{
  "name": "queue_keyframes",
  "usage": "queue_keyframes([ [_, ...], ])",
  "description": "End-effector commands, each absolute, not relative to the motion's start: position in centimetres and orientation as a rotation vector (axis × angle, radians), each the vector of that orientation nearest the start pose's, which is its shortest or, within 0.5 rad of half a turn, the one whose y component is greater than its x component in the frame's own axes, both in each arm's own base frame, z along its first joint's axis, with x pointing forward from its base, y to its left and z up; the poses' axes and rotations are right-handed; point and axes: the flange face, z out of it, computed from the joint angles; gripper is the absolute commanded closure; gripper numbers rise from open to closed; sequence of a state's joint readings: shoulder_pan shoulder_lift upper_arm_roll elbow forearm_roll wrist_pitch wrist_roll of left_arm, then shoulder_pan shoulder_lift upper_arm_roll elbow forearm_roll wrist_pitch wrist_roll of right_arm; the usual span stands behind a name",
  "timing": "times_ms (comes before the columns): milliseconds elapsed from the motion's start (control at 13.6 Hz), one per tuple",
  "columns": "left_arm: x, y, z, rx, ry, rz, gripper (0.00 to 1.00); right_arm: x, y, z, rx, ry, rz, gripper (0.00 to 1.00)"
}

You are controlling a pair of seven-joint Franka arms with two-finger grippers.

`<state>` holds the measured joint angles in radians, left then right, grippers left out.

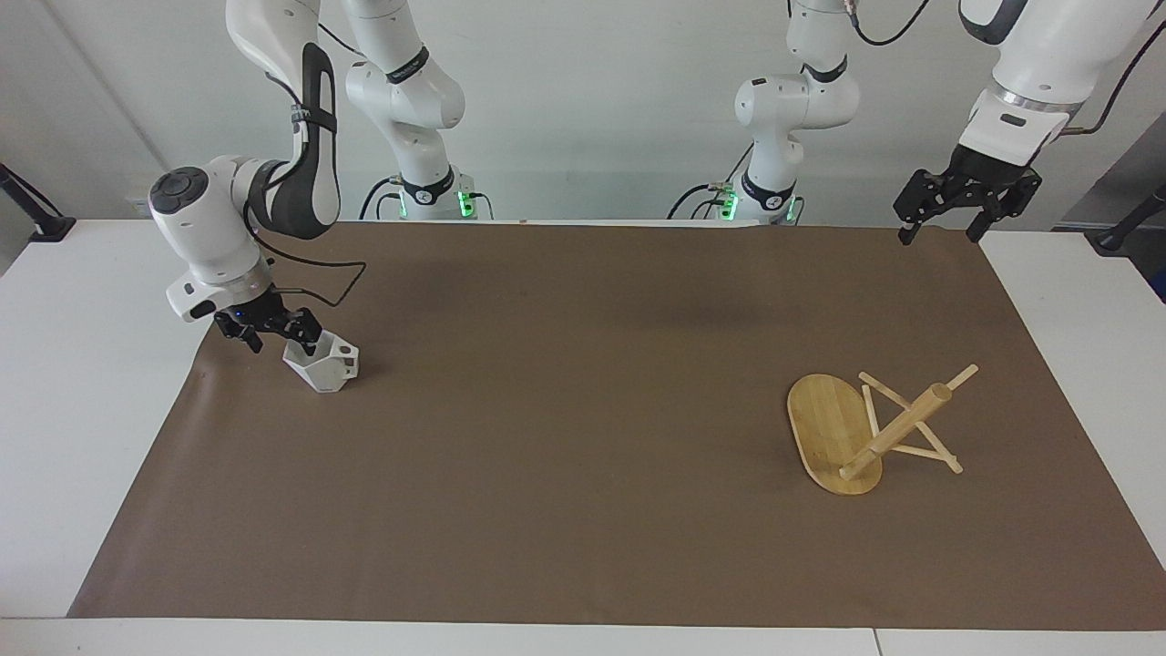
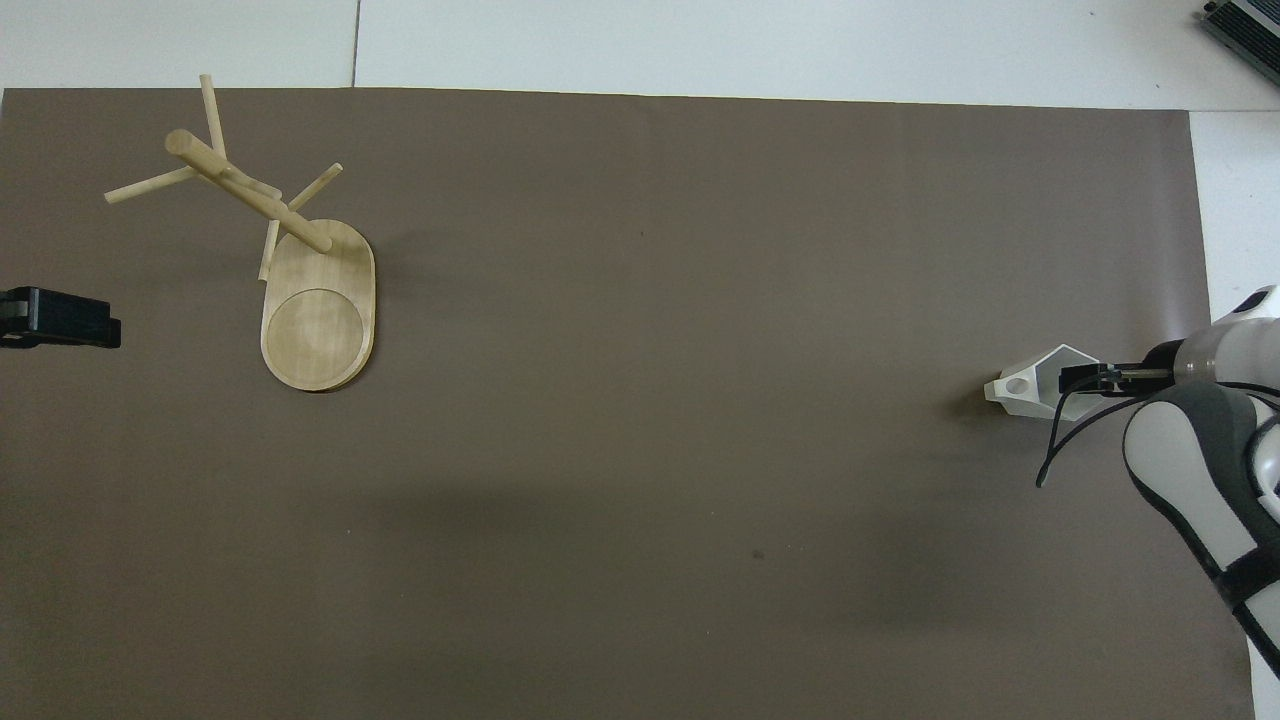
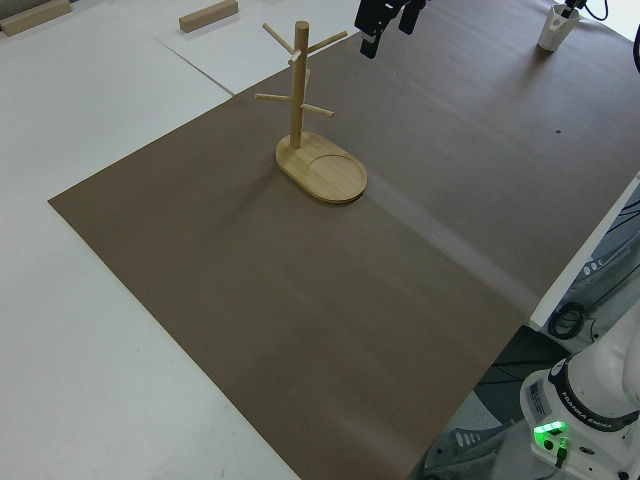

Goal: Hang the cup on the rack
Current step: 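Lift the white cup with the right gripper, tilting it upright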

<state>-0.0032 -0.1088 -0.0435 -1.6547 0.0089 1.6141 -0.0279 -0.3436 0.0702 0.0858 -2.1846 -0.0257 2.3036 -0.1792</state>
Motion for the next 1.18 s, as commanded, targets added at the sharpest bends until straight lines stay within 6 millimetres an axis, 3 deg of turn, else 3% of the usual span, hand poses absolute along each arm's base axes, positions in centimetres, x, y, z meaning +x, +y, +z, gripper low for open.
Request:
queue_keyframes([
  [0, 51.73, -2.25, 65.00, -3.138, 0.012, -0.101, 0.00, 52.44, -14.16, 35.89, -3.162, 0.096, -0.065, 0.16],
  [442, 51.80, -2.49, 64.95, -3.138, 0.024, -0.104, 0.00, 51.93, -13.95, 35.77, -3.154, 0.092, 0.004, 0.40],
  [885, 51.64, -2.49, 64.85, -3.138, 0.026, -0.087, 0.00, 51.78, -13.24, 35.77, -3.147, 0.090, 0.056, 0.82],
  [1106, 51.41, -2.31, 64.53, -3.138, 0.016, -0.060, 0.00, 51.78, -13.25, 35.87, -3.145, 0.097, 0.068, 0.99],
])
